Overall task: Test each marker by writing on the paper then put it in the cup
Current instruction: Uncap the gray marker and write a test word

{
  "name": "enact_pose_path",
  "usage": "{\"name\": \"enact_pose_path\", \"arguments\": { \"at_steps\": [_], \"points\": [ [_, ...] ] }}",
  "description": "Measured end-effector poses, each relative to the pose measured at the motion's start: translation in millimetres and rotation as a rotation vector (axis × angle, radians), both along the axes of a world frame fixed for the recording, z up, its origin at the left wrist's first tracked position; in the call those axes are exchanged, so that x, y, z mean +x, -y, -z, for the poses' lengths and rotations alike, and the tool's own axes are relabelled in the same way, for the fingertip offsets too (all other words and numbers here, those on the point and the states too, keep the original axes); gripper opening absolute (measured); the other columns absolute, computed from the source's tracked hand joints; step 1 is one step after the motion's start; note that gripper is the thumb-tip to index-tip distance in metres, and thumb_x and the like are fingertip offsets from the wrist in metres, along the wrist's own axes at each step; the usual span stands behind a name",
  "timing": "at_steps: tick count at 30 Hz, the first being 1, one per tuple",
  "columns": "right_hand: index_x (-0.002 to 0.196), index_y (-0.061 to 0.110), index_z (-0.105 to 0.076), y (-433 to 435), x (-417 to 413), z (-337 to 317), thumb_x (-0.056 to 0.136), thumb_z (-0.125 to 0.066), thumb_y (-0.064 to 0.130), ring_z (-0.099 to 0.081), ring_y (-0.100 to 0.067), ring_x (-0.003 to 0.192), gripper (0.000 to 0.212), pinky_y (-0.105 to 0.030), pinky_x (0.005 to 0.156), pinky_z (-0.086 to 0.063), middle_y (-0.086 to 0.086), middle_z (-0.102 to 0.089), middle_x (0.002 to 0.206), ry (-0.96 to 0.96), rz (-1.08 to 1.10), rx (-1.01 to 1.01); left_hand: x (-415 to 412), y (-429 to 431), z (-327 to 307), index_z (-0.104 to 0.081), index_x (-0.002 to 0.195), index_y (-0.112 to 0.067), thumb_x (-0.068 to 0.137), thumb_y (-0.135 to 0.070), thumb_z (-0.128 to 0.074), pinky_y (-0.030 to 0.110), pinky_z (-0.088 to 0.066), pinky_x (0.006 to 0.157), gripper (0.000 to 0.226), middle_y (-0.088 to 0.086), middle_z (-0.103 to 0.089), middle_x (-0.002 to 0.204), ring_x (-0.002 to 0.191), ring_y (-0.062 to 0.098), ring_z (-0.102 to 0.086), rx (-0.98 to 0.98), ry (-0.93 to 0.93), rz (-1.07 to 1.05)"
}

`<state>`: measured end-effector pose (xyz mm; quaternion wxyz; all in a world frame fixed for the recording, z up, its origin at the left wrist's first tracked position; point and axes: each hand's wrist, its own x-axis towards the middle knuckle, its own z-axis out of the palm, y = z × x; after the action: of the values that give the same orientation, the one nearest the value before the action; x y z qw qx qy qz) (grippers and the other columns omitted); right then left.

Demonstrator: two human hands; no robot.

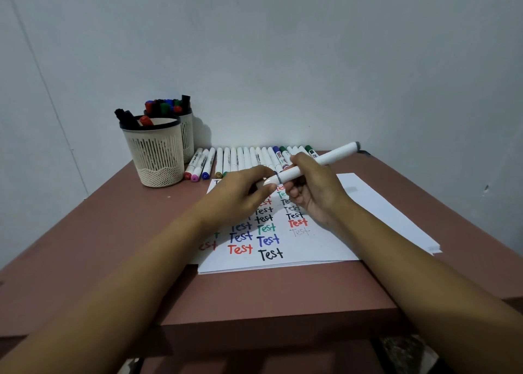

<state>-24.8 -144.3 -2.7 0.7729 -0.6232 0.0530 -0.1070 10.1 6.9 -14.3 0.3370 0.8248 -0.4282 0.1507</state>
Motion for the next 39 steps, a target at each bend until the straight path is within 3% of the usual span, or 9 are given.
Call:
{"name": "enact_pose_path", "arguments": {
  "at_steps": [16, 18, 22, 26, 30, 32, 35, 37, 39],
  "points": [
    [0.069, 0.009, -0.047, -3, 3, 2, 0.091, -0.044, 0.016, -0.04, -0.011, 0.037, 0.024, -0.016, 0.036, -0.029, -0.005, -0.045, 0.047, -0.041, 0.019, 0.158, -2, 6, 3, -0.059, 0.097, -0.001, 0.089, -0.013, -0.06, 0.009, -0.031, 0.051, 0.015, -0.018, -0.043, 0.064, 0.052, 0.003, -0.043, -0.063, 0.196, -0.018],
    [0.069, 0.009, -0.048, -2, 3, 2, 0.092, -0.045, 0.018, -0.039, -0.011, 0.037, 0.024, -0.016, 0.036, -0.029, -0.005, -0.045, 0.047, -0.056, 0.011, 0.157, -3, 7, 3, -0.063, 0.1, -0.006, 0.089, -0.015, -0.062, 0.01, -0.032, 0.05, 0.015, -0.015, -0.046, 0.062, 0.051, 0.004, -0.044, -0.092, 0.113, -0.038],
    [0.072, 0.013, -0.051, 1, 4, -3, 0.091, -0.057, 0.04, -0.037, -0.009, 0.038, 0.034, -0.016, 0.035, -0.029, -0.002, -0.045, 0.049, -0.093, -0.042, 0.192, 1, 3, -6, -0.066, 0.097, -0.023, 0.083, -0.017, -0.069, 0.021, -0.036, 0.052, 0.016, 0.004, -0.053, 0.066, 0.056, 0.009, -0.044, -0.369, -0.37, 0.012],
    [0.087, 0.014, -0.053, 2, 1, -4, 0.082, -0.057, 0.062, -0.039, -0.009, 0.043, 0.048, -0.018, 0.04, -0.031, -0.001, -0.047, 0.055, -0.086, -0.124, 0.262, 3, -1, -14, -0.065, 0.086, -0.012, 0.08, -0.006, -0.069, 0.021, -0.04, 0.053, 0.01, -0.002, -0.055, 0.06, 0.053, 0.007, -0.049, -0.598, -0.545, 0.017],
    [0.099, 0.013, -0.057, 6, 1, -4, 0.089, -0.047, 0.06, -0.051, -0.014, 0.056, 0.05, -0.023, 0.05, -0.042, -0.006, -0.055, 0.068, -0.017, -0.069, 0.302, 7, -10, -20, -0.061, 0.086, -0.008, 0.081, -0.005, -0.064, 0.017, -0.044, 0.051, 0.006, 0.002, -0.052, 0.071, 0.06, 0.007, -0.052, -0.882, -0.671, 0.05],
    [0.099, 0.012, -0.059, 8, 4, -1, 0.096, -0.039, 0.053, -0.052, -0.014, 0.063, 0.046, -0.026, 0.057, -0.043, -0.006, -0.056, 0.074, -0.005, 0.063, 0.063, 13, -20, -25, -0.059, 0.096, -0.003, 0.084, -0.005, -0.062, 0.016, -0.051, 0.06, 0.012, 0.008, -0.06, 0.086, 0.074, 0.013, -0.063, -0.988, -0.678, 0.007],
    [0.099, 0.005, -0.063, 8, 11, 16, 0.1, -0.036, 0.041, -0.053, -0.017, 0.075, 0.045, -0.03, 0.07, -0.041, -0.005, -0.058, 0.082, 0.062, 0.22, -0.587, 23, -35, -38, -0.05, 0.118, 0.008, 0.086, -0.003, -0.062, 0.021, -0.055, 0.071, 0.036, 0.017, -0.062, 0.106, 0.09, 0.02, -0.068, -1.082, -0.589, -0.053],
    [0.109, 0.01, -0.067, 9, 17, 32, 0.098, -0.043, 0.037, -0.057, -0.023, 0.097, 0.038, -0.034, 0.084, -0.047, -0.009, -0.064, 0.102, 0.095, 0.189, -1.112, 28, -43, -48, -0.05, 0.12, 0.006, 0.087, -0.006, -0.062, 0.022, -0.056, 0.073, 0.037, 0.011, -0.063, 0.1, 0.087, 0.016, -0.068, -1.055, -0.465, -0.167],
    [0.119, 0.013, -0.064, 7, 18, 37, 0.096, -0.045, 0.035, -0.052, -0.028, 0.114, 0.037, -0.037, 0.091, -0.046, -0.01, -0.06, 0.119, 0.063, 0.104, -1.42, 32, -54, -58, -0.056, 0.114, -0.001, 0.085, -0.009, -0.064, 0.027, -0.057, 0.076, 0.031, 0.005, -0.064, 0.094, 0.089, 0.017, -0.067, -0.951, -0.29, -0.315]
  ]
}}
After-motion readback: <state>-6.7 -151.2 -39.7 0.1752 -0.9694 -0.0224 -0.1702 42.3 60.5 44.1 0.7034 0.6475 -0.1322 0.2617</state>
